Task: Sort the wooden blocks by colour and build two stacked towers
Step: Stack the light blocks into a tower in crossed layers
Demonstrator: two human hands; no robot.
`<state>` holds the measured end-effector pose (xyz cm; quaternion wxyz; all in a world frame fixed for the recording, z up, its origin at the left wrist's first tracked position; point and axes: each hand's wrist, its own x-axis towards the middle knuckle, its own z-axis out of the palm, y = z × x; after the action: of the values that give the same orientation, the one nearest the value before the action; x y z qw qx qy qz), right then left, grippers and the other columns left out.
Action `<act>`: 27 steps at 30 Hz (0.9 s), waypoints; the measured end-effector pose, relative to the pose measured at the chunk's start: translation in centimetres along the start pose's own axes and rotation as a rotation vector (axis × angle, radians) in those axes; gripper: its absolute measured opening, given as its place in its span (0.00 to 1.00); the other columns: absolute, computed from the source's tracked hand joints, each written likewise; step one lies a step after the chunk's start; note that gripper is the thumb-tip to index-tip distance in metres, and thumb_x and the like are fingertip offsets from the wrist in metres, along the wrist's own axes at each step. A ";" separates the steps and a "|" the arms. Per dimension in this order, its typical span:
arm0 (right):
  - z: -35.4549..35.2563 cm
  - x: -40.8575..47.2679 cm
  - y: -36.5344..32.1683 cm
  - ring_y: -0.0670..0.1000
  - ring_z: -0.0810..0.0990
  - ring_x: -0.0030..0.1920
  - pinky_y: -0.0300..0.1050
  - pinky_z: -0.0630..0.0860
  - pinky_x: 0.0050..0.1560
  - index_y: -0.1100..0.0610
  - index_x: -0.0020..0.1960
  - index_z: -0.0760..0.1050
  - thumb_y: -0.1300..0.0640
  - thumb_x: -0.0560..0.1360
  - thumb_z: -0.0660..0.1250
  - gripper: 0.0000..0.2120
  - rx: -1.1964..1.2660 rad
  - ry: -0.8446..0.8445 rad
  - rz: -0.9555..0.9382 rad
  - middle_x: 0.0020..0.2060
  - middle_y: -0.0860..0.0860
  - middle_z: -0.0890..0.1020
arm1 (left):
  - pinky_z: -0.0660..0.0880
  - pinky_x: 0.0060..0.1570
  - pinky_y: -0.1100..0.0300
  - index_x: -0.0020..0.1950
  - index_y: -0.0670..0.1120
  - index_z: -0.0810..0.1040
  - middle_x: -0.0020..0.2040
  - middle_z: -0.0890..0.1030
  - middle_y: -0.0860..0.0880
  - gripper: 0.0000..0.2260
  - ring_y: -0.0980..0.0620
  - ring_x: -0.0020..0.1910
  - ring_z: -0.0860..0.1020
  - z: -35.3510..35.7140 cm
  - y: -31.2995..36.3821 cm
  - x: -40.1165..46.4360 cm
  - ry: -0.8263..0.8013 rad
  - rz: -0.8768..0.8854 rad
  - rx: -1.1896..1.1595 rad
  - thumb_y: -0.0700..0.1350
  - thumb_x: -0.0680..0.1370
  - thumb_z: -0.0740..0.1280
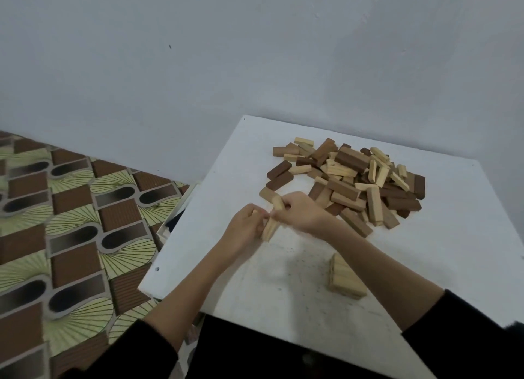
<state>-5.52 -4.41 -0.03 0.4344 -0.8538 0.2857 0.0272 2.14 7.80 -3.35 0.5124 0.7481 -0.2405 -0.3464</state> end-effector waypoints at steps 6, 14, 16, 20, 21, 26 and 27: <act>1.7 -0.8 0.2 0.52 0.72 0.38 0.42 0.66 0.36 0.61 0.41 0.71 0.56 0.74 0.68 0.10 -0.149 0.089 0.032 0.36 0.54 0.74 | 0.69 0.40 0.56 0.55 0.40 0.80 0.34 0.66 0.53 0.13 0.56 0.36 0.66 -1.3 -0.9 -0.3 0.038 0.202 0.245 0.44 0.81 0.58; 2.3 -2.4 0.9 0.52 0.77 0.49 0.38 0.70 0.42 0.59 0.63 0.70 0.56 0.75 0.69 0.19 -0.168 0.165 0.121 0.53 0.55 0.78 | 0.66 0.32 0.74 0.45 0.43 0.80 0.33 0.74 0.53 0.04 0.64 0.29 0.72 -2.0 -1.1 -0.3 0.144 0.204 0.219 0.38 0.72 0.73; 2.5 -2.4 0.9 0.53 0.77 0.53 0.42 0.72 0.50 0.60 0.64 0.72 0.54 0.76 0.67 0.19 -0.218 0.164 0.146 0.57 0.56 0.77 | 0.67 0.34 0.75 0.44 0.43 0.81 0.36 0.76 0.53 0.06 0.61 0.32 0.72 -1.8 -1.3 0.0 0.141 0.213 0.249 0.39 0.70 0.75; 2.5 -2.9 0.4 0.55 0.72 0.61 0.44 0.70 0.61 0.61 0.66 0.70 0.52 0.79 0.61 0.19 -0.354 0.107 0.153 0.62 0.59 0.72 | 0.67 0.43 0.77 0.52 0.44 0.83 0.52 0.79 0.49 0.07 0.56 0.47 0.74 -1.6 -1.4 0.0 0.140 0.275 0.361 0.41 0.74 0.71; 2.4 -3.1 0.4 0.55 0.71 0.62 0.42 0.69 0.60 0.61 0.66 0.70 0.54 0.80 0.61 0.18 -0.361 0.112 0.149 0.64 0.59 0.69 | 0.66 0.44 0.77 0.54 0.45 0.82 0.55 0.78 0.50 0.08 0.56 0.48 0.74 -1.9 -1.3 0.1 0.126 0.283 0.367 0.41 0.75 0.70; 2.6 -3.7 1.0 0.53 0.71 0.58 0.39 0.67 0.52 0.60 0.66 0.69 0.58 0.75 0.67 0.21 -0.240 0.103 0.088 0.63 0.56 0.66 | 0.70 0.41 0.74 0.68 0.49 0.70 0.61 0.72 0.53 0.27 0.60 0.48 0.72 -3.6 -0.9 -0.6 -0.183 0.198 0.491 0.43 0.71 0.75; 2.7 -3.8 1.1 0.52 0.71 0.57 0.39 0.67 0.51 0.59 0.67 0.68 0.58 0.73 0.70 0.24 -0.205 0.091 0.082 0.62 0.55 0.66 | 0.70 0.41 0.75 0.69 0.49 0.69 0.61 0.70 0.53 0.30 0.61 0.48 0.72 -3.6 -1.0 -0.8 -0.227 0.204 0.506 0.42 0.70 0.75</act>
<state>-8.69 -1.14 -1.42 0.3298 -0.8818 0.3353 0.0353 4.43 10.85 -3.20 0.3118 0.7806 -0.4487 -0.3036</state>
